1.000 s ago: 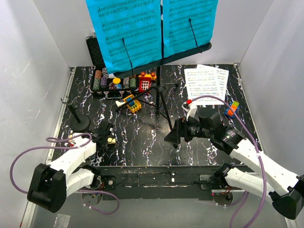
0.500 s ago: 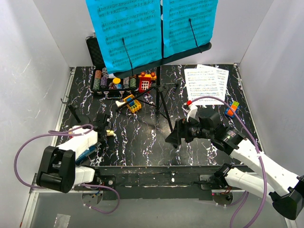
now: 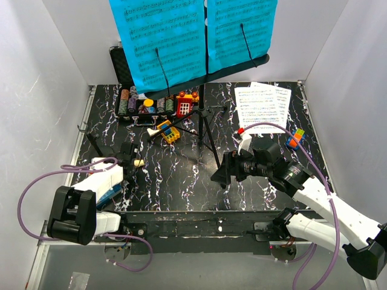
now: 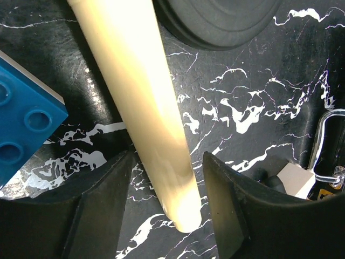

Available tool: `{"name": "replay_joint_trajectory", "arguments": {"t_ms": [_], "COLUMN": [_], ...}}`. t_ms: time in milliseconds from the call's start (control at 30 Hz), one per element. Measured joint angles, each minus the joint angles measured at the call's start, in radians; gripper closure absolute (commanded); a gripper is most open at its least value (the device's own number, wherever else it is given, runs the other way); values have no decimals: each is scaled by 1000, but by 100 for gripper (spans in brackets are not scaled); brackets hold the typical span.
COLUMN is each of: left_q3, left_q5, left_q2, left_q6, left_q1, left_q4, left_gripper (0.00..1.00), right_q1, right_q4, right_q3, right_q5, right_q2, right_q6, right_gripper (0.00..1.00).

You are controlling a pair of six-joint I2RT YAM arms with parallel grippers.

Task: Pack up the instrument practice props
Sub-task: Place the microphone at the center of the board.

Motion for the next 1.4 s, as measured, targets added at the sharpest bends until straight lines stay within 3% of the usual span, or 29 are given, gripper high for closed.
{"name": "replay_joint_trajectory", "arguments": {"t_ms": [233,367,400,800,933,1167,1267,1400], "left_q3": [-8,-11,-11,103,163,237,171,51], "left_q5": [26,59,68,214,243,269,291,359], "left_q2": [-22,-68,-85,-287,-280,-207,-249,-257], "left_q6": [17,34,41,211,328,702,870,1078], "left_q1": [9,10,10,3,-112,-498,-560,-567], "left_q4": [-6,-43,-61,-298,-283,-27,175,519], "left_gripper": [37,14,2,2,2,2,2,2], "right_q1": [0,0,0,0,-10,-64,-67,-73], "right_q4": [0,-1,-1,-54,-58,-64,-57,5], "right_q3": [0,0,0,34,35,58,57,21], "right_q5": [3,5,6,56,96,155,199,257], "right_q2": [0,-5,-7,-6,1,8,-22,-82], "right_q6": [-2,-3,-5,-24,-25,-14,-1,11], "right_gripper": [13,12,12,10,10,7,2,2]}}
